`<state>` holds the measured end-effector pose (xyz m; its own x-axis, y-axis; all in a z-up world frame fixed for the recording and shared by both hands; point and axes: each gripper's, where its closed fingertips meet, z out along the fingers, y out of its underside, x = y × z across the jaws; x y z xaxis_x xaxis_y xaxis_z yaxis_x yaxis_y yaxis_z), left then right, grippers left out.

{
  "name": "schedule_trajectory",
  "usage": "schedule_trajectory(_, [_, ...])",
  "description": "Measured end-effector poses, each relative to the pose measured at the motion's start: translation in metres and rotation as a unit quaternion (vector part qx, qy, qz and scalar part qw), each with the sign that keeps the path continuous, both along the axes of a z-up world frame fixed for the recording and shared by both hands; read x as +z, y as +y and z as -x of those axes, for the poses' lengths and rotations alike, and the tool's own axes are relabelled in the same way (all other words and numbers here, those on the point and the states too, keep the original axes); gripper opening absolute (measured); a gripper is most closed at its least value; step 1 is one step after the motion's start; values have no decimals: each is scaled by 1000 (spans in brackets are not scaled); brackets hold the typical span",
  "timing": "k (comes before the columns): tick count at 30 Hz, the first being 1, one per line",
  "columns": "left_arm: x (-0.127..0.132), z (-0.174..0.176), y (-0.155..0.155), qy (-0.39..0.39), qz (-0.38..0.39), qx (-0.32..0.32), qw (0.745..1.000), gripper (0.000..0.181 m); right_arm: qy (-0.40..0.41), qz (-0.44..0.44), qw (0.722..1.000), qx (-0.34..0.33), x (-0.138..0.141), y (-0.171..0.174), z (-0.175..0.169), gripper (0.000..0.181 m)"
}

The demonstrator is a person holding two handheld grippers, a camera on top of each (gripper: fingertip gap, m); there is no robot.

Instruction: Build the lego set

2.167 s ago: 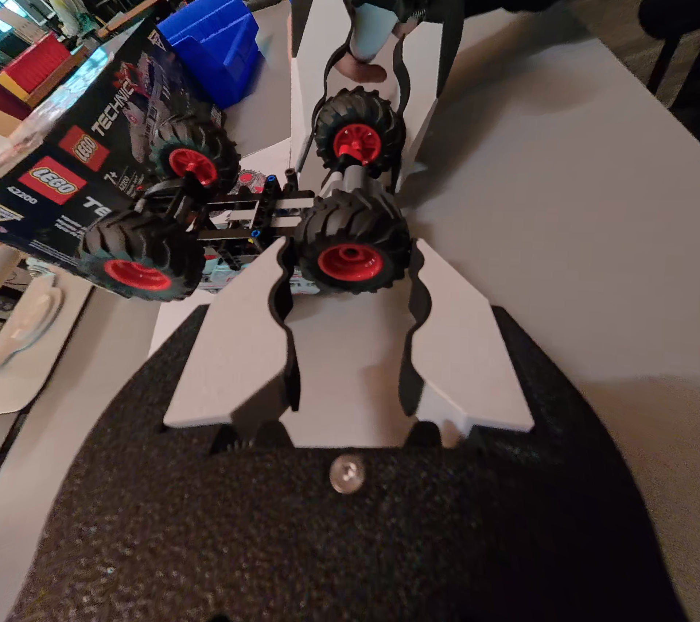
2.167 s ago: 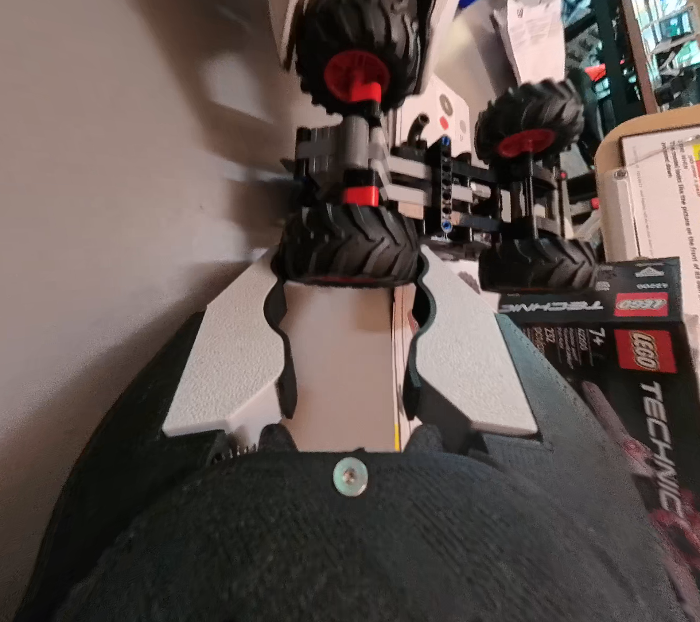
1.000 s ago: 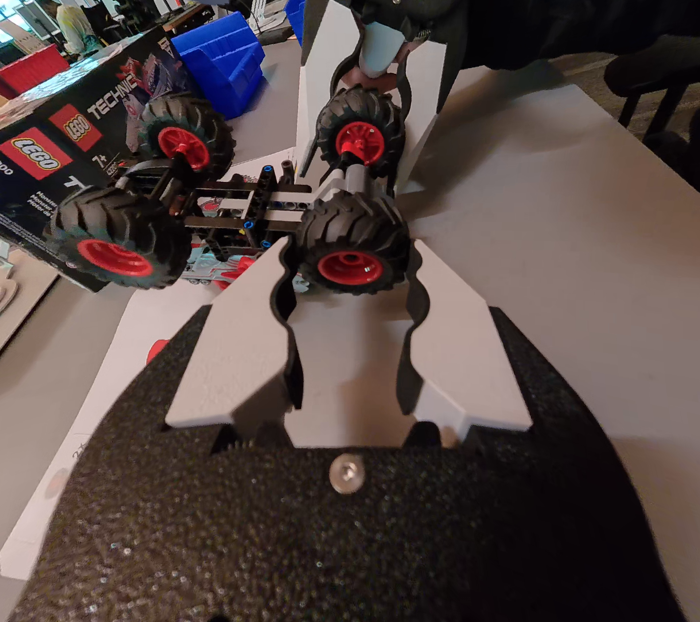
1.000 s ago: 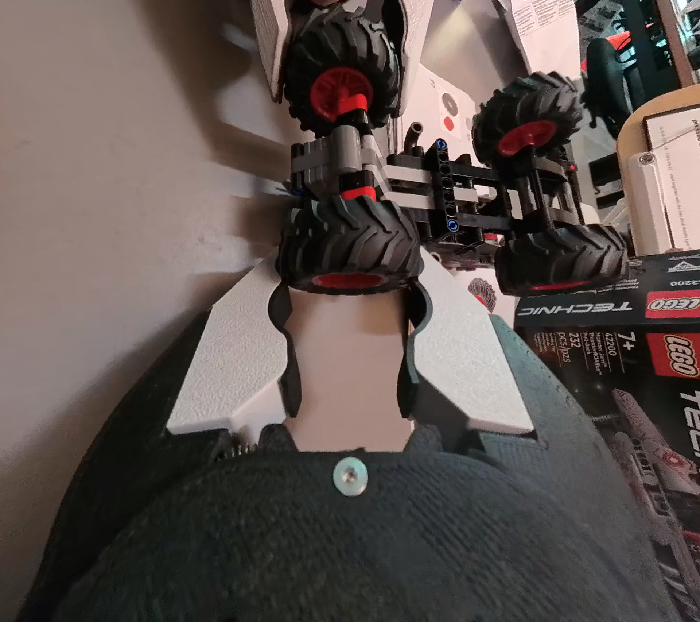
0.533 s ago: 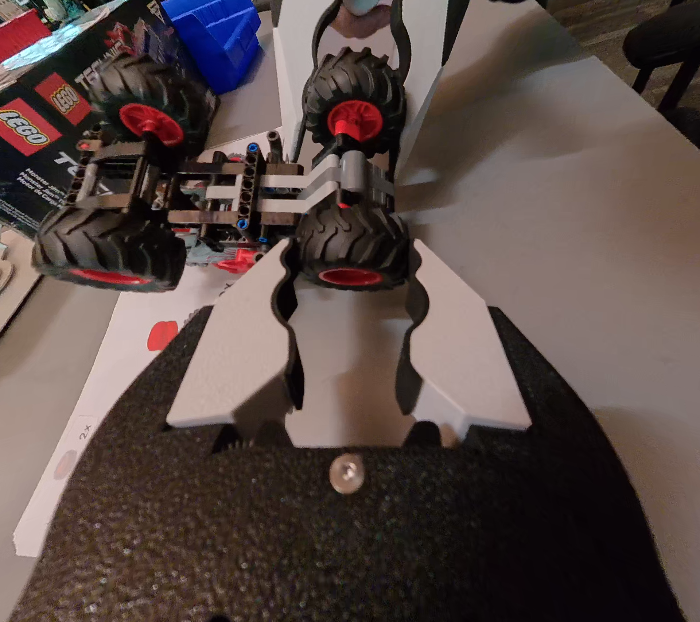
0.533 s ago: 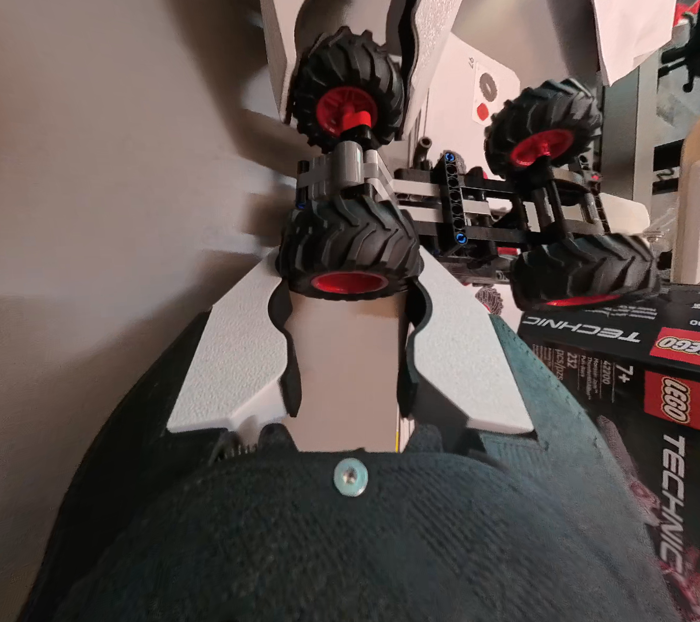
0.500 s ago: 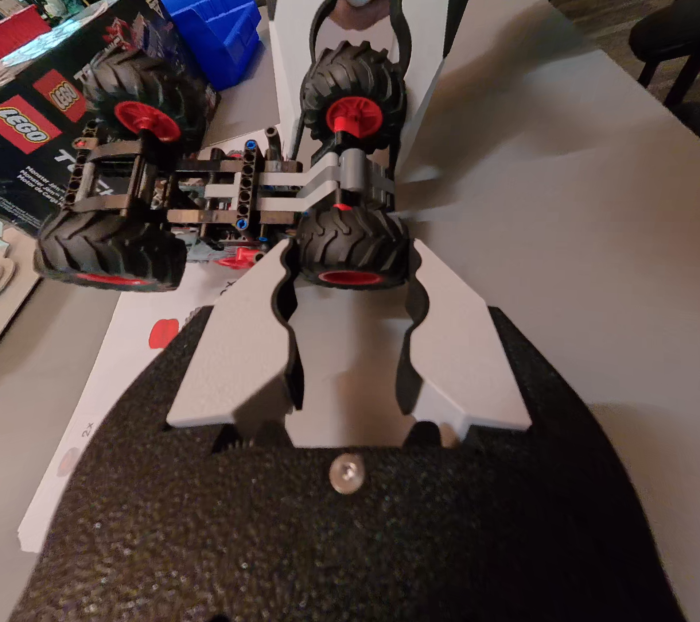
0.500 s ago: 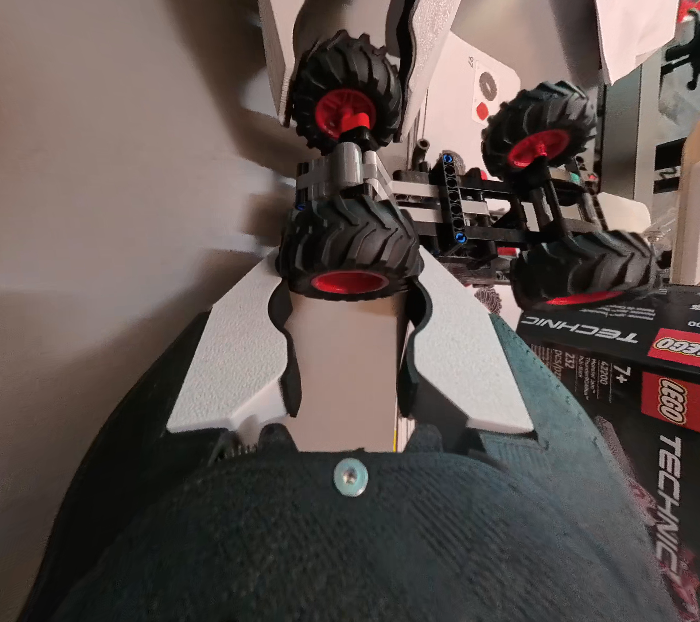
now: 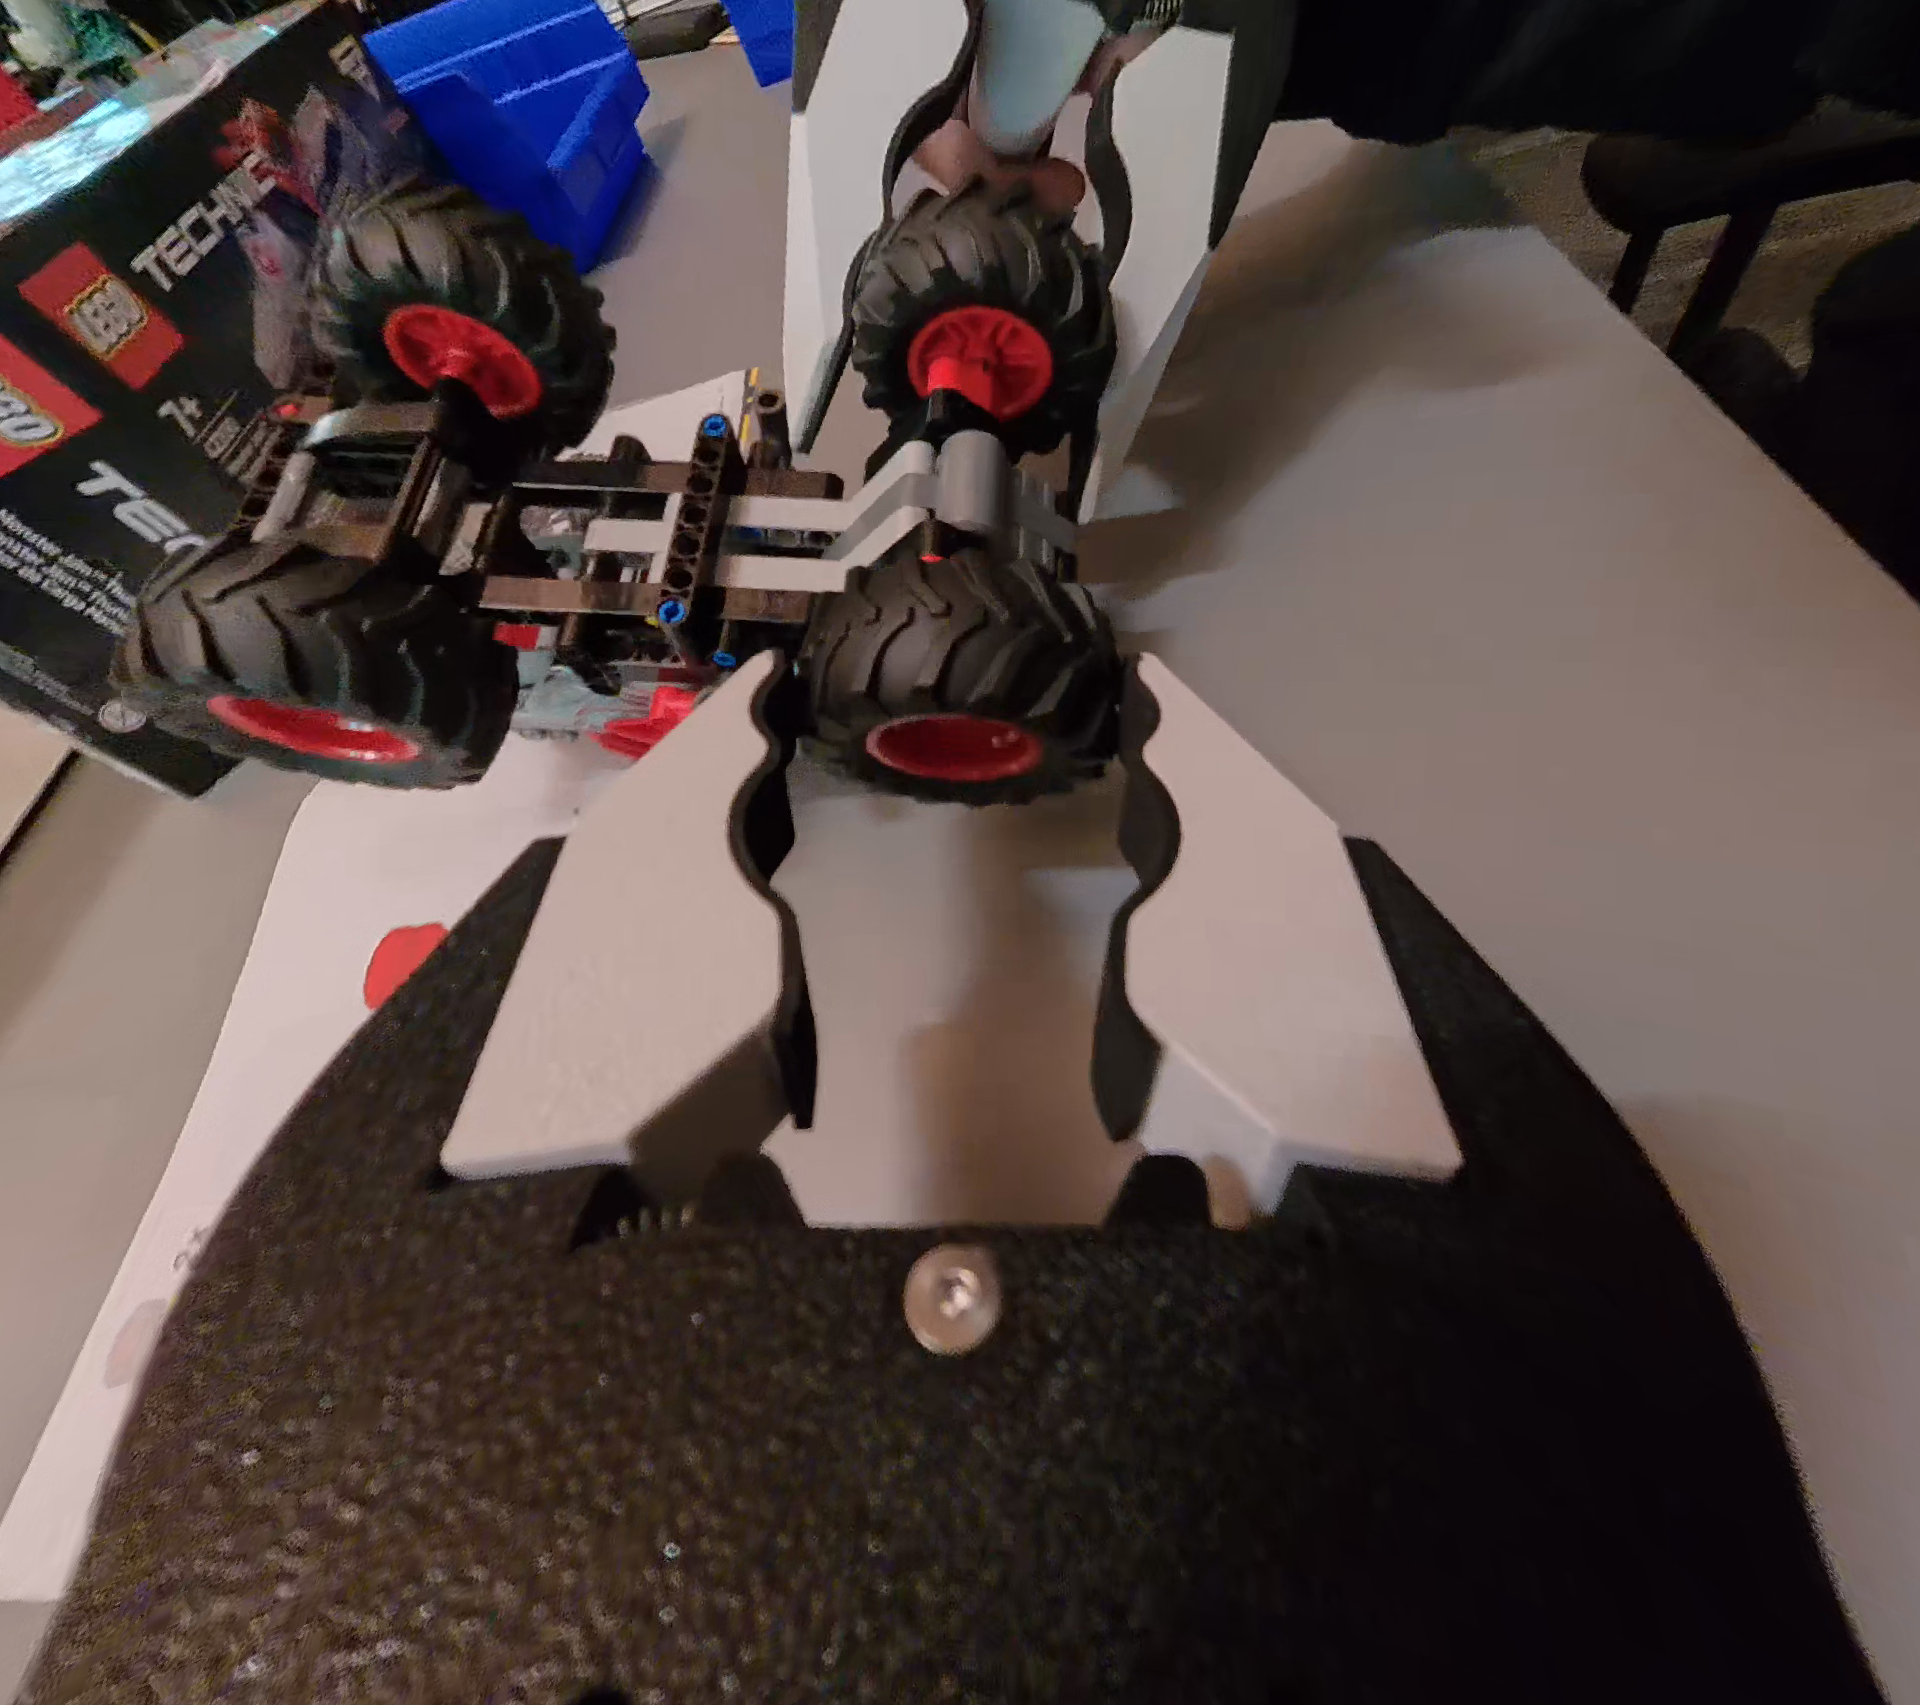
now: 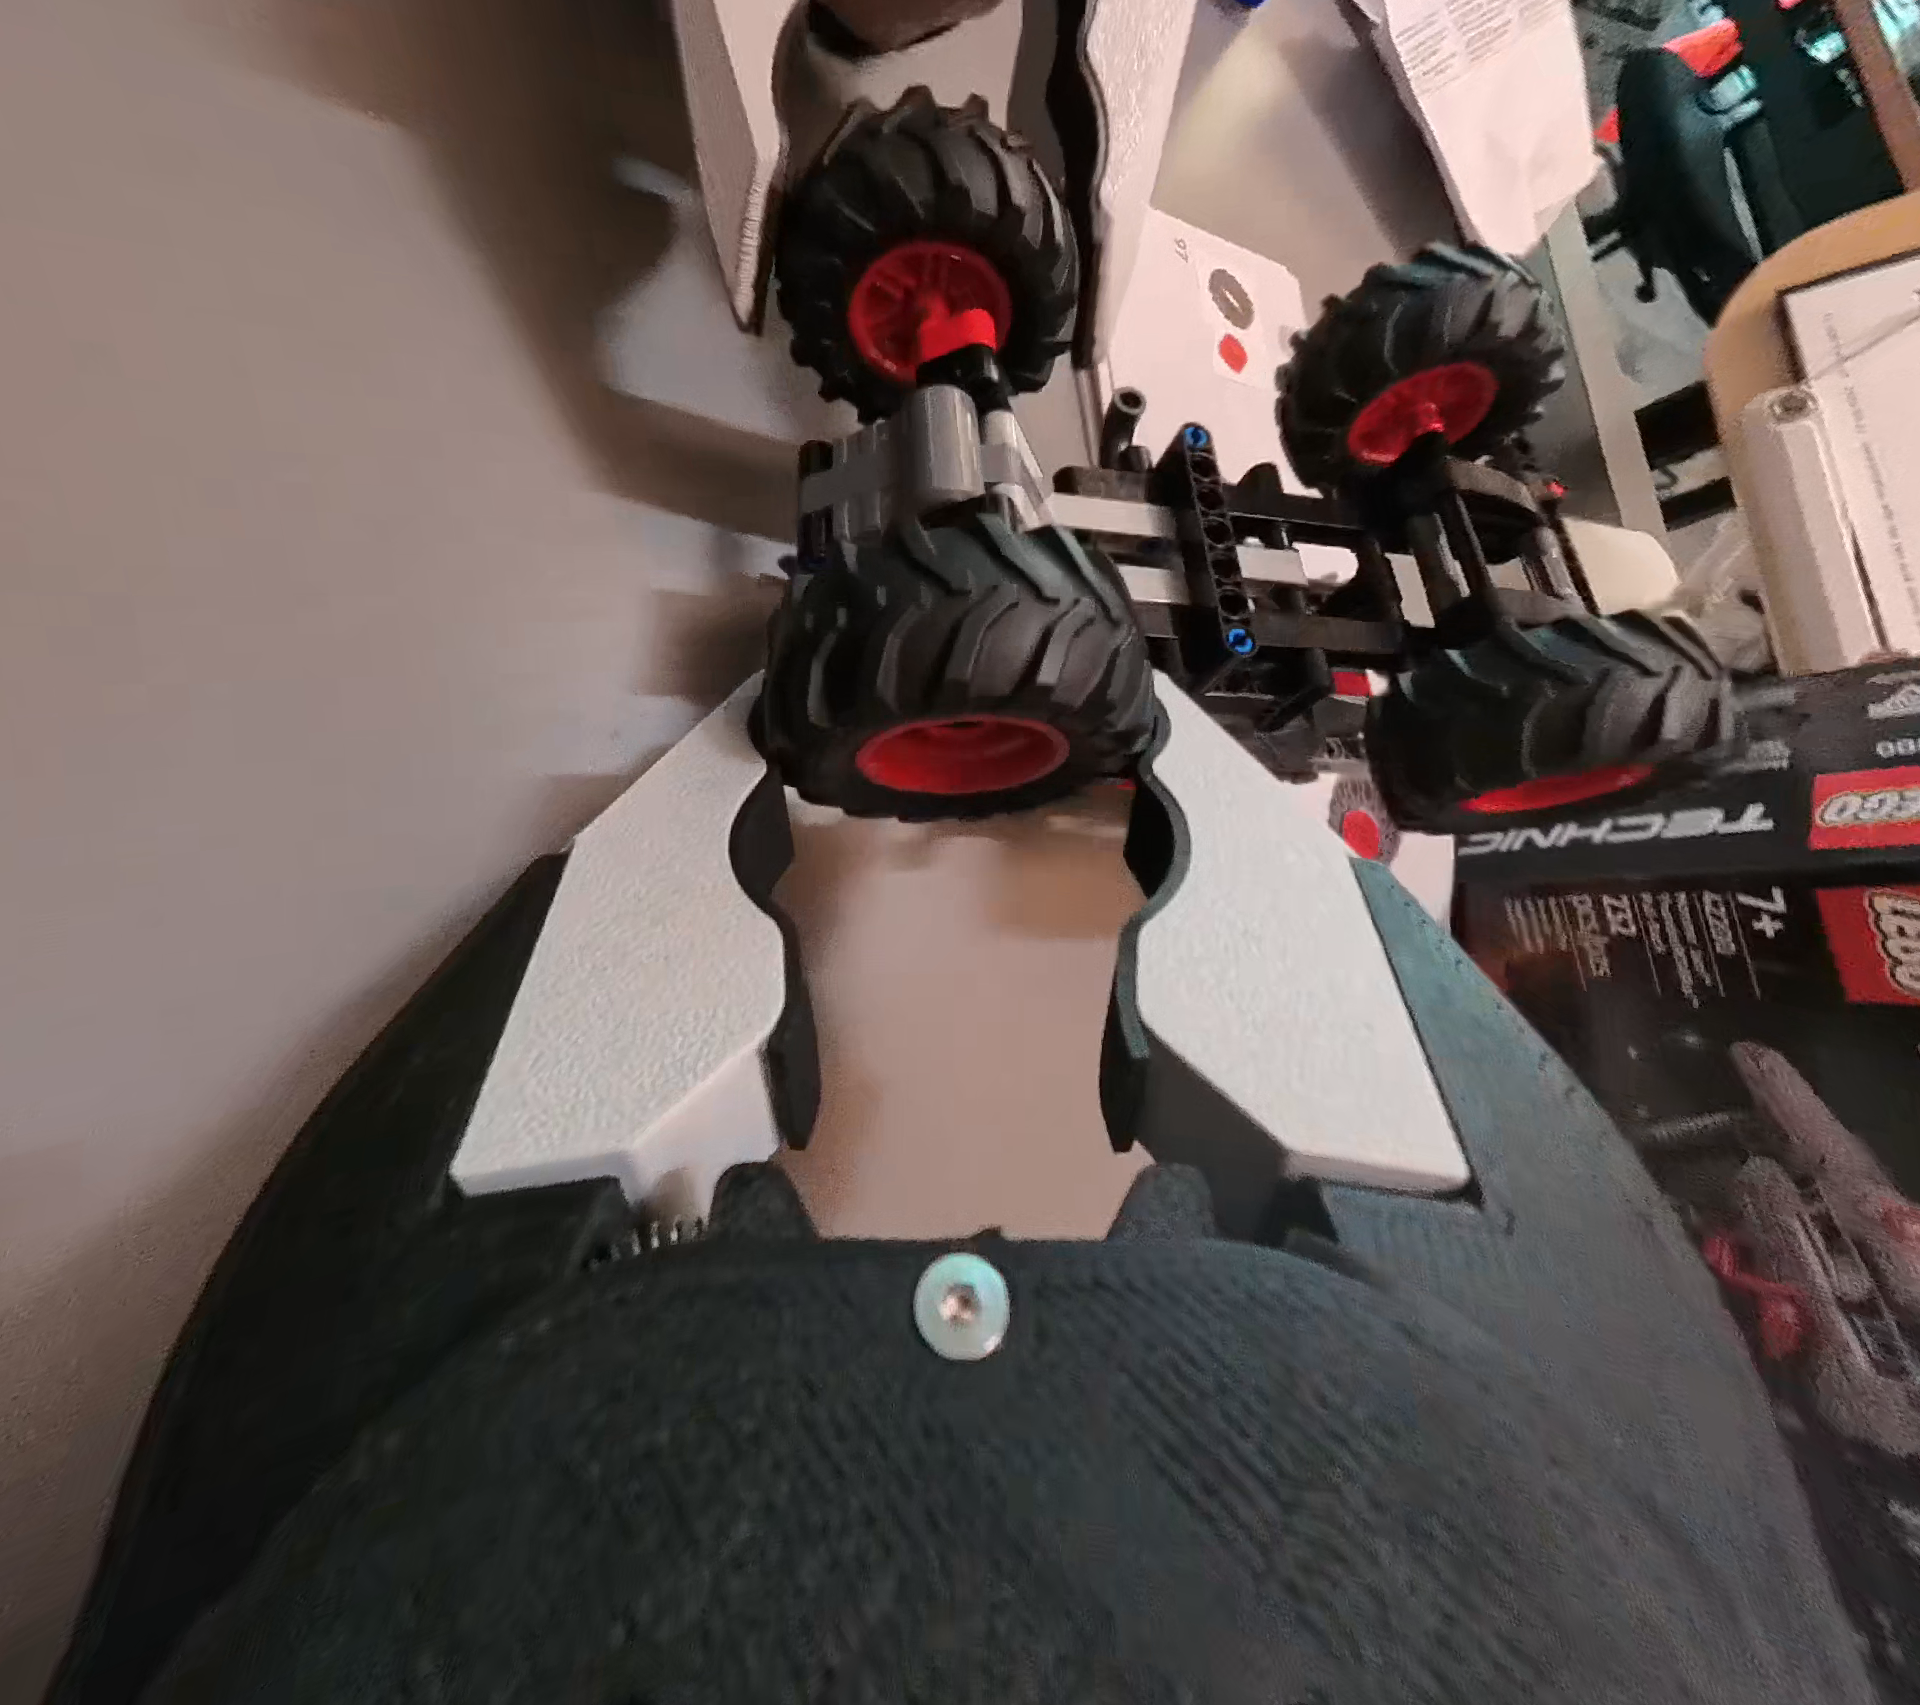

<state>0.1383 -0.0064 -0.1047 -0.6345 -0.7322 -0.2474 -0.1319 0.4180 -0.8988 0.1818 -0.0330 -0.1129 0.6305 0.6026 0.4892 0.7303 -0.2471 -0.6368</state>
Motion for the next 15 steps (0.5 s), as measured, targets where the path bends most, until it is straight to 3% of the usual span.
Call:
schedule_trajectory(4, [3,-2,-4,-29,-35,8,999,59,48,-4,999,-20,1,-11,5,73])
schedule_trajectory(6, [5,-3,-4,-53,-78,17,995,59,69,-15,998,-3,17,-24,5,72])
schedule_trajectory(8, [6,-4,-3,-65,-115,23,991,59,94,-83,992,-15,58,-28,-12,72])
schedule_trajectory(10, [8,-4,-4,-65,-133,28,989,58,102,-162,980,-45,105,-19,-41,55])
schedule_trajectory(12, [10,-5,-4,-65,-152,31,986,58,67,-180,980,-45,127,2,-55,65])
schedule_trajectory(14, [11,-6,-4,-64,-164,38,984,58,29,-86,995,-37,109,28,-58,62])
schedule_trajectory(15, [11,-7,-4,-60,-165,42,984,58,12,-39,999,-32,98,40,-58,50])
